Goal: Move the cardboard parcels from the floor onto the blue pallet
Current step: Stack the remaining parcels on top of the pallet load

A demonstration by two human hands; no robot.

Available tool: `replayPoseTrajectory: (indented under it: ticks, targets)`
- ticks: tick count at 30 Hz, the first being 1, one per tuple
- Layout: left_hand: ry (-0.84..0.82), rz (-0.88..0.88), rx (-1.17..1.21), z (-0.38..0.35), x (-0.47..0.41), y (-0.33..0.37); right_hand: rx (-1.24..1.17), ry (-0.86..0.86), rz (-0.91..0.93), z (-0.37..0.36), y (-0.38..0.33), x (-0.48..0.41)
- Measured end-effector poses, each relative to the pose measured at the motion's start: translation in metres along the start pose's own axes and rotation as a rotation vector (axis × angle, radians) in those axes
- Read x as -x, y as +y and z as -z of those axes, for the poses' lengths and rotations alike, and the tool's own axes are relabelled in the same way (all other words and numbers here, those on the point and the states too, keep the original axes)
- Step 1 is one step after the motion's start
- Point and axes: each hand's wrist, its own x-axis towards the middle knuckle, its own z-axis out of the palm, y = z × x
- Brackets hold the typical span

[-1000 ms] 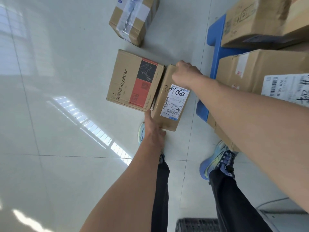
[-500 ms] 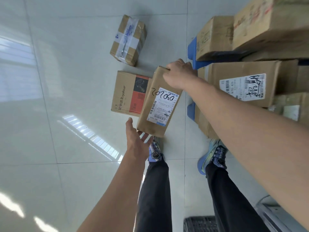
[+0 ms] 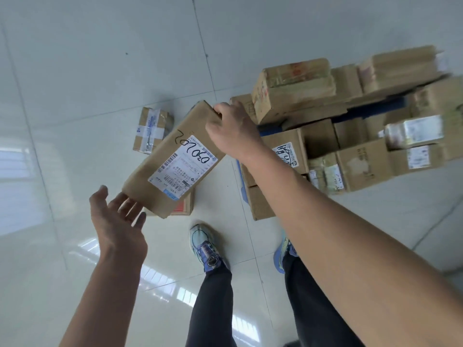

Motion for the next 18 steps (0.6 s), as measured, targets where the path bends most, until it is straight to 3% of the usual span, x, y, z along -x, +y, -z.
replayPoseTrajectory:
  ticks: [7,13,18]
  targets:
    - [-0.167,-0.107,-0.143,-0.076,0.077,-0.006,-0.044,0.155,-0.043,0.098,0.065,0.036]
    - [-0.296,-0.175,-0.25,-0.164,0.134,-0.059,0.011,0.225,-0.125,0.188,0.162,0.055]
    - [-0.438,-0.21,-0.357,-0.26,0.174,-0.114,-0.099,0.287,-0.198,0.266,0.251,0.053]
